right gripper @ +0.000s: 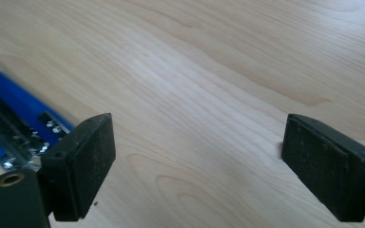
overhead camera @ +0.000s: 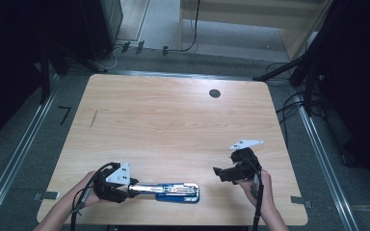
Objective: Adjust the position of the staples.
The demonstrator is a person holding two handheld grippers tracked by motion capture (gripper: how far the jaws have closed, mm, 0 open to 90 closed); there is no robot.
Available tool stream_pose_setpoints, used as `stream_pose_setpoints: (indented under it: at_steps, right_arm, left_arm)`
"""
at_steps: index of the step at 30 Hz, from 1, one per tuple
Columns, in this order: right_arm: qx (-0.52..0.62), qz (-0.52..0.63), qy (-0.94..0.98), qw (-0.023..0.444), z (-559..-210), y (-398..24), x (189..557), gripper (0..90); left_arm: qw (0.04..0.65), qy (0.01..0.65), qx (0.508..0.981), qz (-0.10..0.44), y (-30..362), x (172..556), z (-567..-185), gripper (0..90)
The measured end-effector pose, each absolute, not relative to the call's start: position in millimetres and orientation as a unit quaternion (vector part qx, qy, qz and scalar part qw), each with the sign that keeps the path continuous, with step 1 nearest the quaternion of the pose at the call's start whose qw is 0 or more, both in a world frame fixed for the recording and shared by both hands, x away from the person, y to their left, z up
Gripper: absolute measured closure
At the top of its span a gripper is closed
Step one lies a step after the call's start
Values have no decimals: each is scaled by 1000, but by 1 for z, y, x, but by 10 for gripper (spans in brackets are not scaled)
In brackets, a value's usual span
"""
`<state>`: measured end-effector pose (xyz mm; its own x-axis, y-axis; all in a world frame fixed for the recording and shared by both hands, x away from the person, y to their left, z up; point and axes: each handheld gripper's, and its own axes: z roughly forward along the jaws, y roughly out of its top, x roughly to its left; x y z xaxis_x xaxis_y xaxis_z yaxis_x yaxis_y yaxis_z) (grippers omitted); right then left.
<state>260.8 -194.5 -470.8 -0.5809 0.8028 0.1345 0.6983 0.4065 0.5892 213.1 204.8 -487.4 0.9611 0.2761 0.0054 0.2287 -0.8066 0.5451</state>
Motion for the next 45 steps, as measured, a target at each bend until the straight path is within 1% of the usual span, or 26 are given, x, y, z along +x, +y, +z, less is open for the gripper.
stream_pose_setpoints:
  at_steps: [7,16,19,27,34,36,40,43,45]
  right_arm:
    - [484,306,814,98,-473,-217,270,111]
    - [529,278,792,124,-489,-236,288,113]
    - [549,266,781,138,-495,-239,295,132]
    - [575,243,765,157,-510,-240,306,199]
    - [577,236,766,156,-517,-239,312,218]
    - [572,230,770,163,-520,-238,313,227]
    - [568,220,776,165,-522,-235,314,257]
    - [568,217,777,164,-521,-236,313,300]
    - [568,215,777,163,-520,-236,313,308]
  left_arm:
    - [282,132,949,39,205,214,-488,604]
    - [281,131,950,38,205,215,-488,604]
    - [279,129,951,37,205,215,-488,603]
    - [278,129,951,40,204,214,-489,602]
    - [278,130,951,39,204,215,-489,601]
    - [277,130,951,39,204,215,-489,601]
    - [278,130,951,37,204,215,-489,601]
    - [277,129,951,37,204,215,-489,601]
    - [277,128,952,37,204,215,-489,601]
